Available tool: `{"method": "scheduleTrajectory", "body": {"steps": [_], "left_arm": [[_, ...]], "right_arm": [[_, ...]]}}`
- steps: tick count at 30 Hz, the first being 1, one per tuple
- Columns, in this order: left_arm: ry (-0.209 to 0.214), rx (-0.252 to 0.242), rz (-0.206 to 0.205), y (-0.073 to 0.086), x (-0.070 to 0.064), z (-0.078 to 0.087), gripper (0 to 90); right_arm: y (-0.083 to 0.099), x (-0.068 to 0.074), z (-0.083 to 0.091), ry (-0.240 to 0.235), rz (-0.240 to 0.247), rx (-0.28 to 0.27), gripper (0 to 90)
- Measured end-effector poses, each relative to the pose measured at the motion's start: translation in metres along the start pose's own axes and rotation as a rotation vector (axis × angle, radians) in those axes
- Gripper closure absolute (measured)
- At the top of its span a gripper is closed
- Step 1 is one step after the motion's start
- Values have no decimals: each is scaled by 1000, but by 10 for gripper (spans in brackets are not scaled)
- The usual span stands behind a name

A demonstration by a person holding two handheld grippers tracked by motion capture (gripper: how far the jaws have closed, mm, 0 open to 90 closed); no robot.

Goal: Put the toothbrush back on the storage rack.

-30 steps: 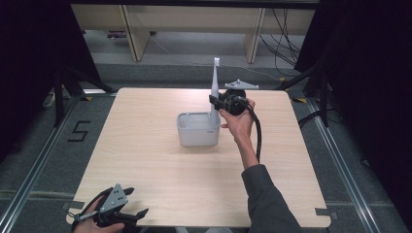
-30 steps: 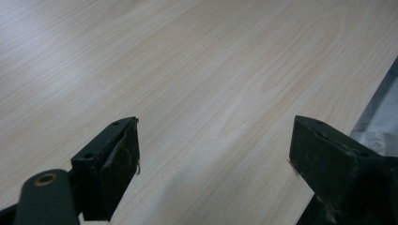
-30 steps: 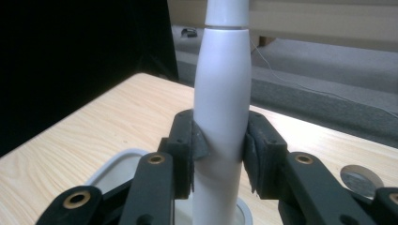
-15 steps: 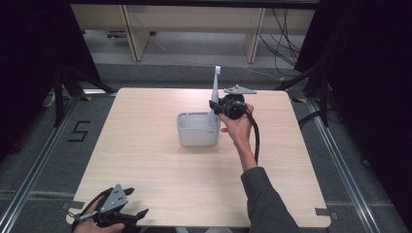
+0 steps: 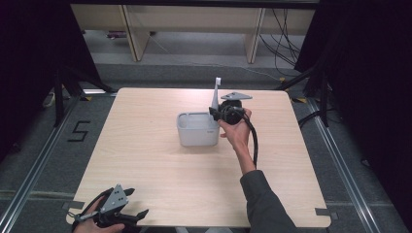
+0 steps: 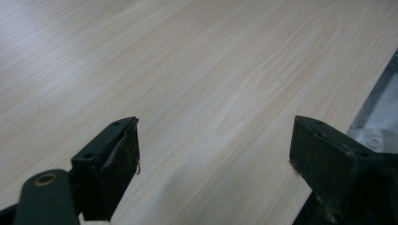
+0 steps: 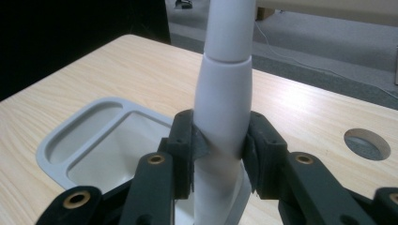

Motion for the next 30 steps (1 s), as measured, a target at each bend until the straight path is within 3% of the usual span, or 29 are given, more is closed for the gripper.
{"method": "scheduleTrajectory", "body": {"steps": [4, 8, 10, 12, 19, 21, 23, 25, 26, 29, 30], "left_arm": [[3, 16, 37, 1, -3, 1, 162], [11, 14, 48, 1, -3, 0, 162], [11, 9, 28, 1, -2, 0, 162], [10, 12, 28, 1, -3, 0, 162], [10, 9, 33, 1, -3, 0, 162], [11, 9, 35, 1, -3, 0, 162], [10, 8, 34, 1, -3, -1, 162], [12, 4, 40, 1, -3, -1, 162], [15, 8, 37, 1, -3, -1, 162], [11, 6, 35, 1, -3, -1, 162], [11, 4, 37, 1, -3, -2, 162]], "right_arm": [[4, -1, -2, 7, 9, 7, 663], [7, -1, -3, 16, 14, 23, 664], [7, -2, -4, 21, 41, 24, 664], [8, -1, -5, 16, 21, 31, 664], [11, -2, -7, 23, 50, 35, 666], [13, -1, -7, 32, 24, 39, 667], [13, -3, -8, 28, 48, 40, 669], [14, -1, -7, 27, 20, 32, 668], [13, -2, -6, 30, 29, 35, 665], [12, -2, -6, 36, 49, 21, 642], [12, -1, -6, 34, 41, 34, 596]]}}
Point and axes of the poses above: each handheld gripper's, and its own axes: z roughly backward along the jaws, y roughly out of its underside, x roughly to its left, the point moved 3 cm from there along -z, roughly forward along the jaws, and after that the axes turned 3 degrees about -z, right-handed, at the moved point
